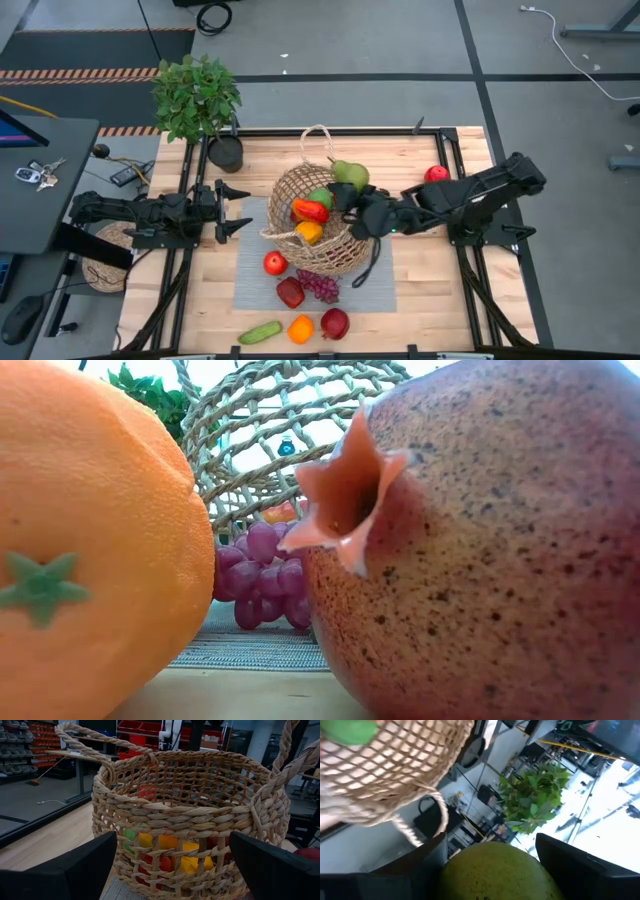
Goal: Build produce basket
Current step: Put the pear into the basket
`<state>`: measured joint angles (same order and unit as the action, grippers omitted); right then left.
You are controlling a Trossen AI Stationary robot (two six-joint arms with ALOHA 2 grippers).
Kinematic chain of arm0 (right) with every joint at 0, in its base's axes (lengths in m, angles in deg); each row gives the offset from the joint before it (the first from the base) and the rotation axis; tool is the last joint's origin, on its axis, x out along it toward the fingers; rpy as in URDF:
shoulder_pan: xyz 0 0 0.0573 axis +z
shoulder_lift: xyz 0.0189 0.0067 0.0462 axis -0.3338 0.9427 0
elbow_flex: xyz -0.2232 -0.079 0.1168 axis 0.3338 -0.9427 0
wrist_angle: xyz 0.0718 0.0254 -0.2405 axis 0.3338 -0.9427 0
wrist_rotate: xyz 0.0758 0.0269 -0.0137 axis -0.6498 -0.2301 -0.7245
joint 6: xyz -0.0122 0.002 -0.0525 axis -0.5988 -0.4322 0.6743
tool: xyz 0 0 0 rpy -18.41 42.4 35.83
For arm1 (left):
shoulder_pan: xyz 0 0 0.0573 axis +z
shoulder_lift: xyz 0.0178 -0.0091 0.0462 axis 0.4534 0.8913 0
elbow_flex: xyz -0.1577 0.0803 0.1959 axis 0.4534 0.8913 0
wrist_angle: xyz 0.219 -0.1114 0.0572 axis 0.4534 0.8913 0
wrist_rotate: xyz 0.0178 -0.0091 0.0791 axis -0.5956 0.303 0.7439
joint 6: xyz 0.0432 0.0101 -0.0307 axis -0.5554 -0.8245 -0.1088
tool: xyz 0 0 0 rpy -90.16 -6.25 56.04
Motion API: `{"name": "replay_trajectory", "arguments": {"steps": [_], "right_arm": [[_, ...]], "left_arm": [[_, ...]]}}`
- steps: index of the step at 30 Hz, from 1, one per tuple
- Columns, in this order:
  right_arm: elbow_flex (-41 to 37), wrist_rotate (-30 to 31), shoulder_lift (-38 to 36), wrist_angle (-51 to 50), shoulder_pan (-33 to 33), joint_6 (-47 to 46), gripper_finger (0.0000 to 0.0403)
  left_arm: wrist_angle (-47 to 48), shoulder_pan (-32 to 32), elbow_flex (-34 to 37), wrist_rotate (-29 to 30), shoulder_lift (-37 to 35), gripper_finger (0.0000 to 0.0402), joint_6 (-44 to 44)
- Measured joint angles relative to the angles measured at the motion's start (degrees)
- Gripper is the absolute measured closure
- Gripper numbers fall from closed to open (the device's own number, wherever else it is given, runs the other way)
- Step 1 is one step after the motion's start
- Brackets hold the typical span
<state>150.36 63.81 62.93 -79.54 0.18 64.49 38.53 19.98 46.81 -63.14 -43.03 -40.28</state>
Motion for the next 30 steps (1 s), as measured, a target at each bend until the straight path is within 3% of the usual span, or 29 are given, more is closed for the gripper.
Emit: {"name": "replay_trajectory", "arguments": {"steps": [8, 11, 20, 30], "right_arm": [[0.0, 0.7, 2.7, 10.1, -0.6, 4.6, 0.0102], [0.0, -2.9, 2.8, 12.8, -0.3, 1.6, 0.0102], [0.0, -16.8, 2.8, 23.5, -0.7, -28.5, 0.0100], [0.0, -17.1, 2.8, 34.2, -2.6, -69.5, 0.0099]], "left_arm": [[0.0, 0.0, 0.0, 0.0, 0.0, 0.0010, 0.0], [0.0, 0.0, 0.0, 0.0, 0.0, 0.0010, 0.0], [0.0, 0.0, 0.0, 0.0, 0.0, 0.0010, 0.0], [0.0, 0.0, 0.0, 0.0, 0.0, 0.0010, 0.0]]}}
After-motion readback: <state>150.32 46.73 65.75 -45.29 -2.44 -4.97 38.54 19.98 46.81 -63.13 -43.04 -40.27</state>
